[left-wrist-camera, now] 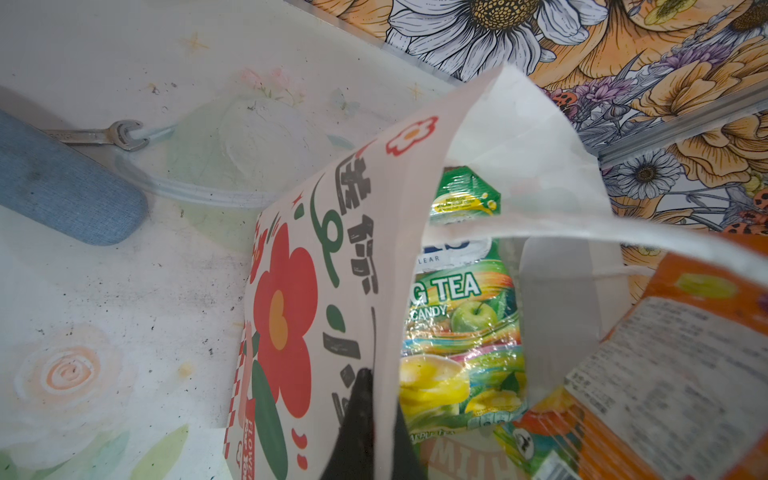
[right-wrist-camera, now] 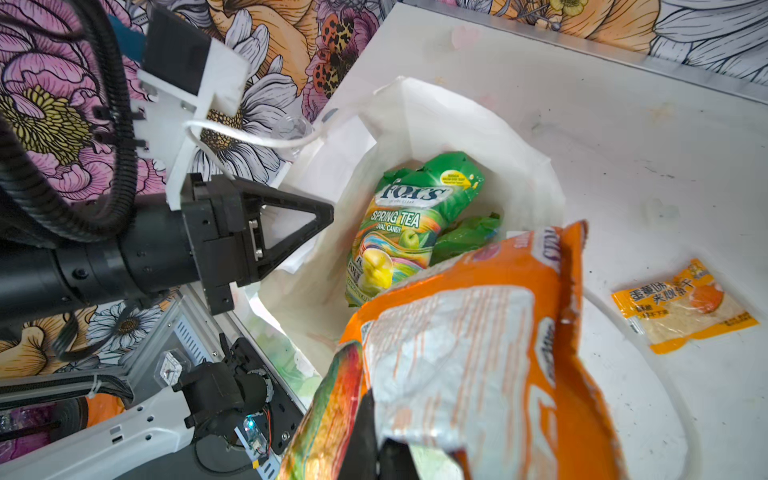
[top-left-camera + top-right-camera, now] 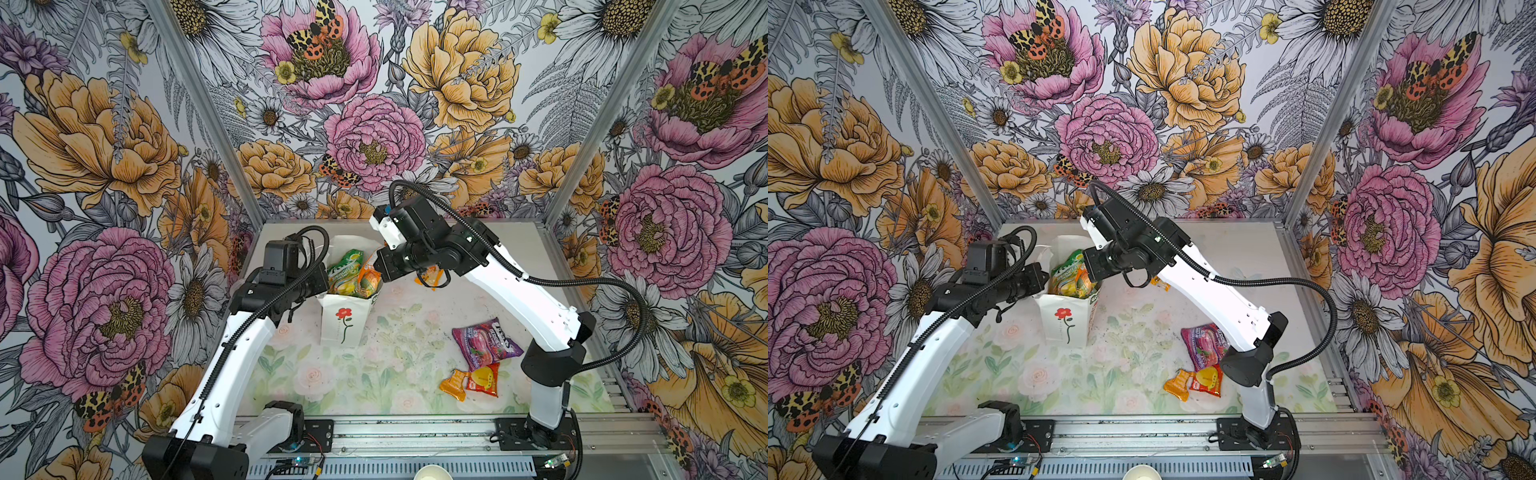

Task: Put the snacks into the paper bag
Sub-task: 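Carry the orange bag over the paper bag and lower it inside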

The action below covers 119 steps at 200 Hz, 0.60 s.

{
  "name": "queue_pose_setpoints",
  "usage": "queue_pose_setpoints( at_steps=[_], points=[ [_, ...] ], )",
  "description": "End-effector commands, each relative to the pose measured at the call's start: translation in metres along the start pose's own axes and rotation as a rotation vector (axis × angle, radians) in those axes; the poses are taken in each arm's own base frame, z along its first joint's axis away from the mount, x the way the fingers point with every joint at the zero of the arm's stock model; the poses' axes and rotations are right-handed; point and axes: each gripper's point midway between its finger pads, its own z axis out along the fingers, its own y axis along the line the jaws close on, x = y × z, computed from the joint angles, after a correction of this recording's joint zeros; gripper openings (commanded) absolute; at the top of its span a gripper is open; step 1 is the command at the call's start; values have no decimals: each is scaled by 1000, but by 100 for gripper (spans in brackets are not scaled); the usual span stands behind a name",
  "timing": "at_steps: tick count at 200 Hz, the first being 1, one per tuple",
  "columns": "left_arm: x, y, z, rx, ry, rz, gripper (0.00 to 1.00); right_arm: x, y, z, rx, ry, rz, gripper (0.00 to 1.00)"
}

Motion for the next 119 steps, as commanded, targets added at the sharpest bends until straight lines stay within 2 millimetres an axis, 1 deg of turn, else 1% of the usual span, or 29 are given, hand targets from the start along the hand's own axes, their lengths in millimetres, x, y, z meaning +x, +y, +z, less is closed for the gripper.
queue_pose_setpoints(
  at_steps=[1, 22, 49, 119],
  points=[
    [-27, -22, -10, 105, -107, 28, 0, 3, -4, -4, 34, 18, -51, 0],
    [-26, -27, -11, 128, -105, 33, 0, 6, -10, 3, 39, 46, -44, 0],
    [-26, -30, -13, 144, -109, 40, 0, 9, -11, 17, 31, 79, -36, 0],
    [-23, -33, -11, 151, -98, 51, 0, 15, -22, 63, 50, 147, -15, 0]
  ],
)
